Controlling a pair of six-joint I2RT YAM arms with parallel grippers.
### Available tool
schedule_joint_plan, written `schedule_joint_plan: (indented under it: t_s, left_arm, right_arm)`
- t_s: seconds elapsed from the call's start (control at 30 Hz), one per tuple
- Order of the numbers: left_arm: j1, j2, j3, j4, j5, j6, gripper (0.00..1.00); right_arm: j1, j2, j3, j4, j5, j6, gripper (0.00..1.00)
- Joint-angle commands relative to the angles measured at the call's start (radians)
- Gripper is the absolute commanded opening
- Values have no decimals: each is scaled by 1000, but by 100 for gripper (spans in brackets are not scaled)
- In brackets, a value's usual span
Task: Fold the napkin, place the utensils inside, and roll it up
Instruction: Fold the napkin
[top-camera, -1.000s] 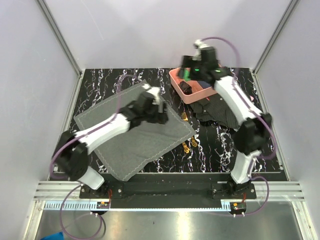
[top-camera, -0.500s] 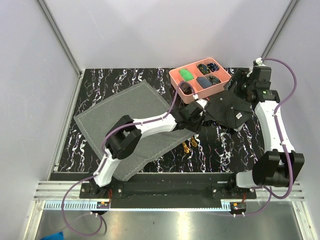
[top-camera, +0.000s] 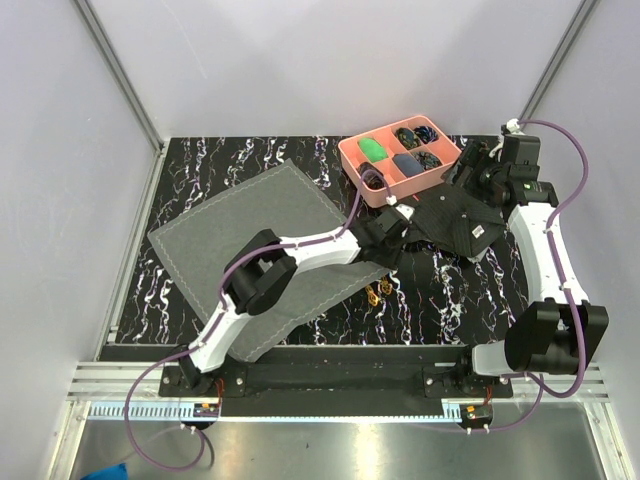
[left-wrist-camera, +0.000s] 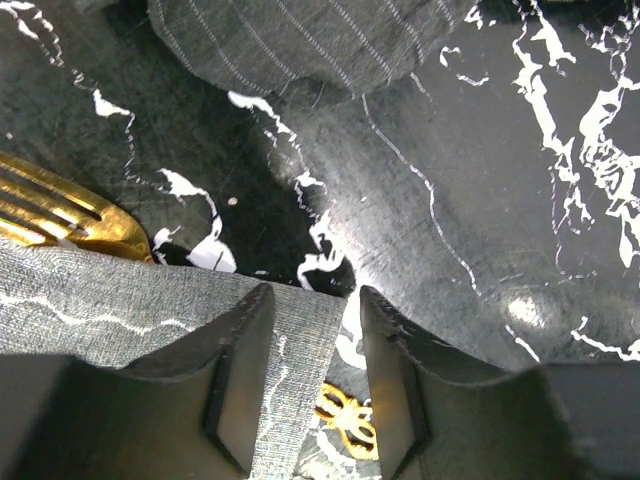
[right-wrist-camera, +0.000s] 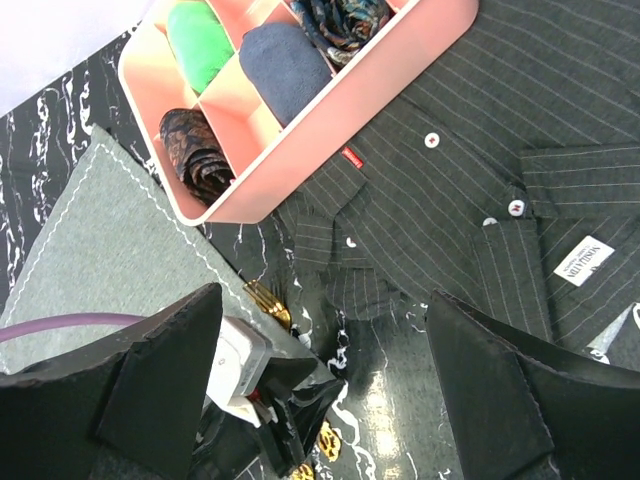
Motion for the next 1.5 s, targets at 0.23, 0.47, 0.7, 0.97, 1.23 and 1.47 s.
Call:
schedule_joint_plan:
  t_s: [0.23, 0.47, 0.7, 0.97, 1.23, 1.47]
  left_arm:
    - [-68, -17, -53, 15, -141, -33, 40]
    - [-125, -73, -106, 72, -273, -13, 44]
    - [-134, -87, -140, 93, -297, -21, 43]
    - [-153, -106, -149, 115, -336, 15, 52]
    - [-163, -115, -180, 133, -333, 18, 49]
    - [-163, -92, -159, 84, -342, -8, 38]
  right_arm:
    - [-2, -1, -10, 28, -48, 26, 92]
    - [-2, -6, -17, 30, -66, 27, 93]
    - [-2, -3, -19, 31, -83, 29, 93]
    - [-2, 16, -20, 39, -114, 29, 93]
    - [-2, 20, -27, 40, -124, 29, 94]
    - [-2, 17, -27, 40, -123, 27, 94]
